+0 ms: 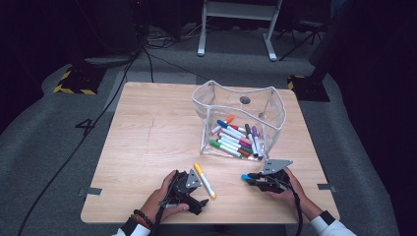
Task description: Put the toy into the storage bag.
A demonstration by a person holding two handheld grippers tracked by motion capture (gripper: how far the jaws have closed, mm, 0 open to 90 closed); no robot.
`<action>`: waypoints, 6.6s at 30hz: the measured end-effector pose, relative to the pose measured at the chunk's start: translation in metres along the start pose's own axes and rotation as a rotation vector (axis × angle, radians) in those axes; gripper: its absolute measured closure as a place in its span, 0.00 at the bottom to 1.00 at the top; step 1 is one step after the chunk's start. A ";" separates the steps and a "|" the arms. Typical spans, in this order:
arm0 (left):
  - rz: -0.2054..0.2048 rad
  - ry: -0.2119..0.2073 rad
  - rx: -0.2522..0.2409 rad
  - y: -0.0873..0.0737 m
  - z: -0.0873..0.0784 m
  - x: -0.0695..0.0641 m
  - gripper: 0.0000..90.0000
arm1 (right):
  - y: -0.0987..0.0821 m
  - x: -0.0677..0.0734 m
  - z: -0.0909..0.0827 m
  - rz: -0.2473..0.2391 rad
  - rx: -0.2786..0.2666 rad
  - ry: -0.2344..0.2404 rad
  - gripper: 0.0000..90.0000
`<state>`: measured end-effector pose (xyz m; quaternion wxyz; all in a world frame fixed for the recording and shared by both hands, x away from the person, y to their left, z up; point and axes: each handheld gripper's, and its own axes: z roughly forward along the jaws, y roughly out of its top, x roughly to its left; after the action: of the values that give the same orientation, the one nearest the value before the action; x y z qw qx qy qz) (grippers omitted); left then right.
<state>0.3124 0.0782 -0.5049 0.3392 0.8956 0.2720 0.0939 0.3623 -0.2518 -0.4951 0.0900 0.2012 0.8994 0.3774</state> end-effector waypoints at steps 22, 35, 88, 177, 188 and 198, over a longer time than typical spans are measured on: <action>0.000 -0.001 0.000 0.000 0.000 0.000 0.00 | -0.008 -0.012 -0.048 0.047 -0.094 -0.039 0.84; 0.000 0.000 0.000 0.000 0.000 0.000 0.00 | 0.007 -0.021 -0.100 0.057 -0.236 -0.109 0.84; 0.000 -0.001 0.000 0.000 0.000 0.000 0.00 | 0.219 -0.094 -0.108 -0.062 -0.204 -0.226 0.84; -0.053 0.041 -0.005 -0.031 -0.027 0.017 0.00 | 0.088 0.048 0.009 -0.132 -0.122 0.049 0.38; -0.050 0.037 -0.004 -0.031 -0.027 0.017 0.00 | 0.110 0.051 0.085 -0.087 -0.060 0.085 0.41; -0.050 0.037 -0.004 -0.031 -0.027 0.017 0.00 | 0.114 0.043 0.115 -0.049 0.001 0.021 0.51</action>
<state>0.3042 0.1219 -0.5055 0.3382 0.8859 0.3003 0.1025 0.3928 -0.0870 -0.4943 0.0895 0.1754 0.9052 0.3766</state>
